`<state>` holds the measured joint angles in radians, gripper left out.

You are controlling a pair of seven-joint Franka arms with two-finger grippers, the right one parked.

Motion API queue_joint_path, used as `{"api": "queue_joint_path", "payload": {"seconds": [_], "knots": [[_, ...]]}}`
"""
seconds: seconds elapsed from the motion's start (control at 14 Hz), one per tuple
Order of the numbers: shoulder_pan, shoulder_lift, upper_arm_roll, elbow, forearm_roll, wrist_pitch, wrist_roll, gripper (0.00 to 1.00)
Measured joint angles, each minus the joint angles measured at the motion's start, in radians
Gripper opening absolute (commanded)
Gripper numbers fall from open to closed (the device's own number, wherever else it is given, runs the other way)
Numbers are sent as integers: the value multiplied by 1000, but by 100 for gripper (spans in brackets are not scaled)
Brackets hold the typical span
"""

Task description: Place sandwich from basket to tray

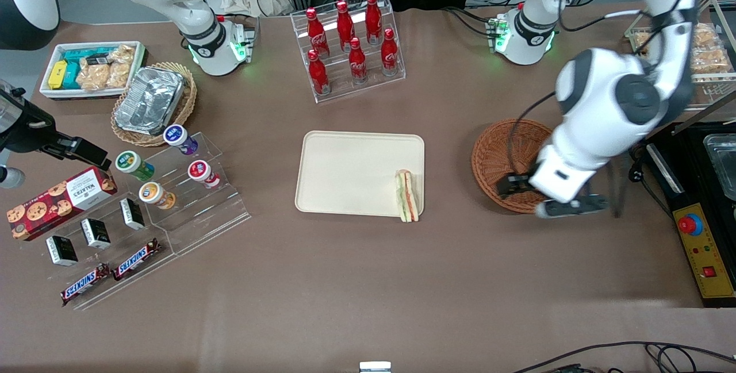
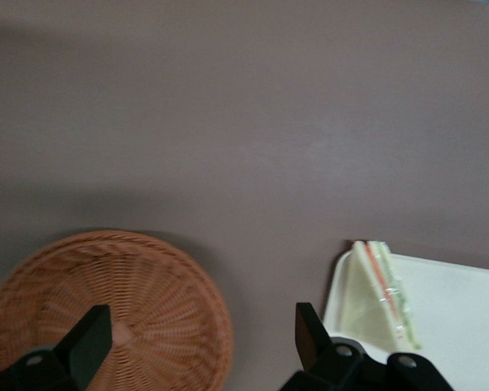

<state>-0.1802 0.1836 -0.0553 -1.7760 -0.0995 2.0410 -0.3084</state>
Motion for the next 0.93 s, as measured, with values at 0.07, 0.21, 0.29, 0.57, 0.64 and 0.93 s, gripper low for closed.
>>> {"api": "queue_joint_path", "payload": {"seconds": [0.07, 0.21, 0.29, 0.57, 0.64, 0.93], "knots": [[40, -11, 0, 0, 0, -33, 66, 100], [117, -23, 1, -1, -2, -75, 189, 100], [144, -31, 2, -2, -2, -94, 217, 100], [246, -86, 4, -2, -1, -136, 236, 100], [262, -97, 6, -2, 5, -138, 239, 100], [280, -114, 7, 8, 21, -166, 239, 100]]}}
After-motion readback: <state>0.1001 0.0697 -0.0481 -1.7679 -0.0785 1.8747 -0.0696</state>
